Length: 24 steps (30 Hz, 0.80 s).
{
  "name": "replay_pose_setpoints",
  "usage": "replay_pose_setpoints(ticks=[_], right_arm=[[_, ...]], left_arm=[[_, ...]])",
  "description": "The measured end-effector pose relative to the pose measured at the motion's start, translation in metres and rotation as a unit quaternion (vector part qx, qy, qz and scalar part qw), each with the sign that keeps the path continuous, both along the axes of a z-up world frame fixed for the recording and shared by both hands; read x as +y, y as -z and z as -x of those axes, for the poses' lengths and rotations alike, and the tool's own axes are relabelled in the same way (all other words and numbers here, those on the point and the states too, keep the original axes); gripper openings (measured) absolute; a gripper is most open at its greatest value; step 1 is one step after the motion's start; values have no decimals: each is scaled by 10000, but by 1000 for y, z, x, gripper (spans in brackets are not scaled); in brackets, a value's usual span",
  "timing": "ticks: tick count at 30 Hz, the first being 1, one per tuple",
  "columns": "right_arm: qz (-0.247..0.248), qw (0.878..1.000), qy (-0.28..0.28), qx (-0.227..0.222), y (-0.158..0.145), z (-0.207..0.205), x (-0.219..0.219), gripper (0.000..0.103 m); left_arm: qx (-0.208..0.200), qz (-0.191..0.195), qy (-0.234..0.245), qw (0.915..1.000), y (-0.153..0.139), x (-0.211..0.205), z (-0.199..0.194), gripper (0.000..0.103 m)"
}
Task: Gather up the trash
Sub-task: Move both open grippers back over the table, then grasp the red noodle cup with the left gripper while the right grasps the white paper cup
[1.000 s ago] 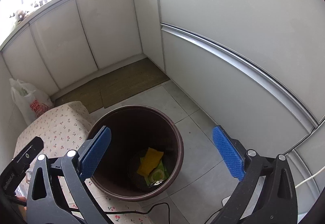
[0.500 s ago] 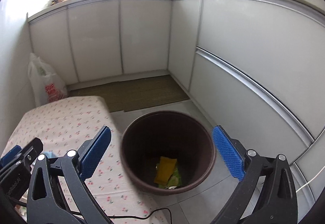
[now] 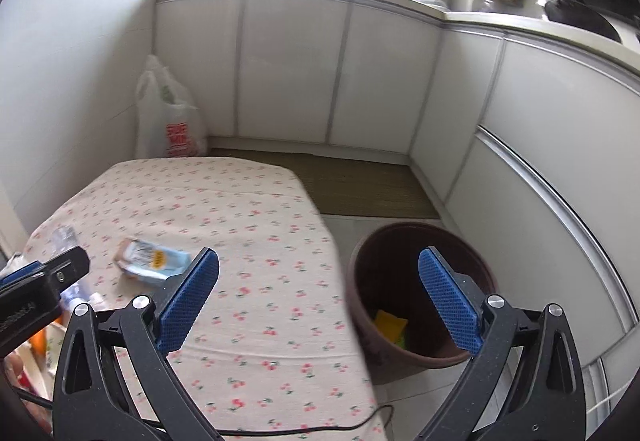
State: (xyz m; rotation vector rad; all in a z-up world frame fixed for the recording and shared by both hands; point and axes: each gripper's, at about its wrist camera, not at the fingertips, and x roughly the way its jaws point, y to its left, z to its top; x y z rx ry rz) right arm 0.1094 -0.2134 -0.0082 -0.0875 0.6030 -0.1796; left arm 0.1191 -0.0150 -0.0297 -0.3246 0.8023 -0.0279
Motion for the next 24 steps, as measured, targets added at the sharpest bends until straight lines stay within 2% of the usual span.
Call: replay_pose_setpoints(ticks=[6,15,20,24], right_arm=[[151,9985,-529,26,3,0,48,96],[204,9927,-1185,-18,0,0,104,96],[224,9877,-1547,-34,-3,2,135,96],[215,9838,-1782,-19,-4,4,156,96]], left_arm=[[213,67,-346,9992,10,42,15,76],[234,-158,-819,9962,4,89,44,76],[321,-417,-1186,9915,2,121,66,76],[463,-482,-1498,9865,5,146,82,78]])
